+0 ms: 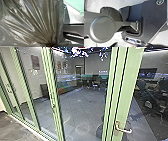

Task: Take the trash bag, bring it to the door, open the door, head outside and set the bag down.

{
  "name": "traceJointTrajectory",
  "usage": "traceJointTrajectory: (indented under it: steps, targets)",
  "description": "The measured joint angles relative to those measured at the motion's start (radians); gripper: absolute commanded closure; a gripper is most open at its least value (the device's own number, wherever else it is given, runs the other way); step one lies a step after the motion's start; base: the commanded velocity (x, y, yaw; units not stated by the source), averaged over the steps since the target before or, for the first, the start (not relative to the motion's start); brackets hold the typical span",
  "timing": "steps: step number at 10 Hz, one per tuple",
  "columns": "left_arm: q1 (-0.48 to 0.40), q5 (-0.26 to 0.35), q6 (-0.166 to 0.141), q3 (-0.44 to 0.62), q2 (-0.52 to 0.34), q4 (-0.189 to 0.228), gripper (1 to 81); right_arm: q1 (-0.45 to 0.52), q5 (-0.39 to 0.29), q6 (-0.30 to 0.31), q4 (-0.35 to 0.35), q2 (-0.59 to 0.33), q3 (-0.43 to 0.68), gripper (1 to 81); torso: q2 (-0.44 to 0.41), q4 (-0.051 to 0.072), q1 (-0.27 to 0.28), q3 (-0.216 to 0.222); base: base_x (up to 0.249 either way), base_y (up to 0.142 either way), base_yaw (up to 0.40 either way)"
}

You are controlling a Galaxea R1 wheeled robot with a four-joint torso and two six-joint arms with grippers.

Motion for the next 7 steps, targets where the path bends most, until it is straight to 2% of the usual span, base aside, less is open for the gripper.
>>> traceJointTrajectory:
  steps: [5, 6, 7]
  targets:
    - [0.0, 0.0, 0.0, -0.014, 0.018, 0.0, 81.1, 0.049, 0.006, 0.0, 0.003, -0.289, 0.317, 1.0, 0.0, 0.0, 0.0, 0.0, 0.0, 0.0, 0.0]
    - [0.0, 0.0, 0.0, -0.022, 0.022, 0.0, 81.1, 0.054, 0.008, 0.0, 0.005, -0.316, 0.343, 1.0, 0.0, 0.0, 0.0, 0.0, 0.0, 0.0, 0.0]
    - [0.0, 0.0, 0.0, -0.029, 0.027, 0.0, 81.1, 0.082, 0.011, 0.0, 0.015, -0.409, 0.443, 1.0, 0.0, 0.0, 0.0, 0.0, 0.0, 0.0, 0.0]
